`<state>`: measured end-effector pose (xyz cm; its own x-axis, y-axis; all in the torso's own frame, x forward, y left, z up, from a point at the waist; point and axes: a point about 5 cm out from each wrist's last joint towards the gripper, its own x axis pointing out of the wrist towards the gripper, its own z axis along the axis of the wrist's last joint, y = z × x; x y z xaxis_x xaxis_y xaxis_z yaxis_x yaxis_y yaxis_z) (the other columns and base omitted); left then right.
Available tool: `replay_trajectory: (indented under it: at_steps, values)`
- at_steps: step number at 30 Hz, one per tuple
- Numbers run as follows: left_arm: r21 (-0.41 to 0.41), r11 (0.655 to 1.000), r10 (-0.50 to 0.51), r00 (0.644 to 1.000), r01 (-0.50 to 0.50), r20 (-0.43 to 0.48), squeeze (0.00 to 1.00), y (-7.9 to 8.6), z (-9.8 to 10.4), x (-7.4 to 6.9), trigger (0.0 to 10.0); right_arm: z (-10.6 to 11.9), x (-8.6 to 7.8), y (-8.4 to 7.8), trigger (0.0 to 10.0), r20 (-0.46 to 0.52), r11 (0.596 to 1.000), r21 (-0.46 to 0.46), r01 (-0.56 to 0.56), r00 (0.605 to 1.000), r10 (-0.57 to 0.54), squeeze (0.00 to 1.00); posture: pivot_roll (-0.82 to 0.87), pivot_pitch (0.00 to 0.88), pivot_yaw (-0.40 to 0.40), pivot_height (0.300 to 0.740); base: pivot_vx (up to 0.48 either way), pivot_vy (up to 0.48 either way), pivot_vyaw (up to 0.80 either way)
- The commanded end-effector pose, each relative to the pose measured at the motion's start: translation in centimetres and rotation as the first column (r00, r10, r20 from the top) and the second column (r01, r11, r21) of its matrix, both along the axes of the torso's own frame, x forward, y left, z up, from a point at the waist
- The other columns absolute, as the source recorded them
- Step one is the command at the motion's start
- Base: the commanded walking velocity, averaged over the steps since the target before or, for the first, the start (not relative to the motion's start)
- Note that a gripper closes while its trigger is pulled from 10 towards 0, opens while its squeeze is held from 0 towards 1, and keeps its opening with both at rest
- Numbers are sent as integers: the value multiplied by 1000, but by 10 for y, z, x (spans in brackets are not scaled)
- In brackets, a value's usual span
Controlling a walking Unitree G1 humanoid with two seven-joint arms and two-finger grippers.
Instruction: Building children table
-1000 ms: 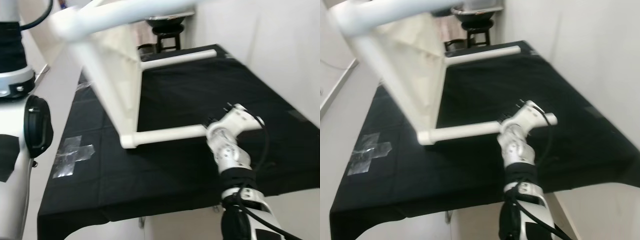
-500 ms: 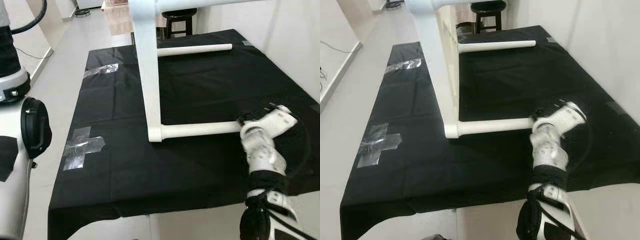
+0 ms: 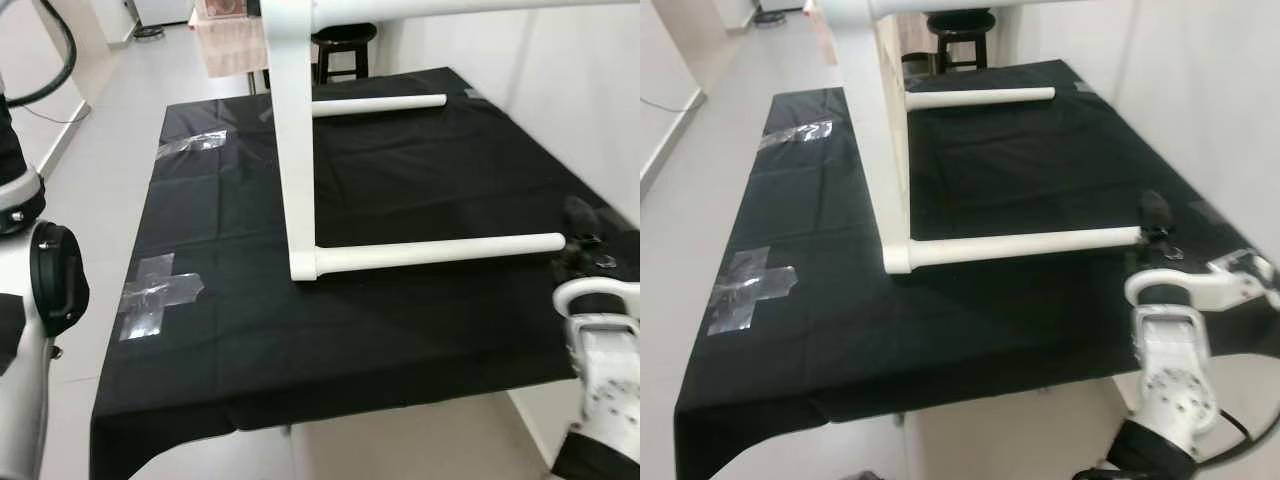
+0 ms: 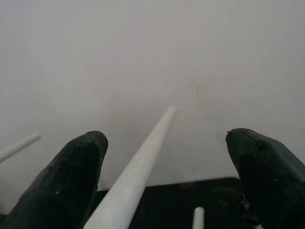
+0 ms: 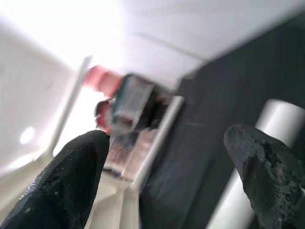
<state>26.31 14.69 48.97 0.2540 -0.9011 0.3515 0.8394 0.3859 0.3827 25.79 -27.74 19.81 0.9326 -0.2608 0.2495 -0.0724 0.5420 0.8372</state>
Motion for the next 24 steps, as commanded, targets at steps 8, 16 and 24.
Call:
replay_trajectory:
  at_steps: [8,16,24]
  values:
    - [133,923,-314,908,360,-277,0,-23,-126,-13,10000,22,21,47,10000,-4,946,-293,-136,990,141,0,7,108,27,740,0,0,0]
    - [-55,976,-213,886,209,-413,0,-31,-186,-6,10000,19,40,58,10000,-100,869,-471,-152,988,119,0,23,107,5,740,0,0,0]
    - [-193,958,73,829,-213,-554,0,-35,-238,6,10000,12,50,52,10000,-182,718,-692,-71,980,-78,0,23,105,-3,740,0,-282,0]
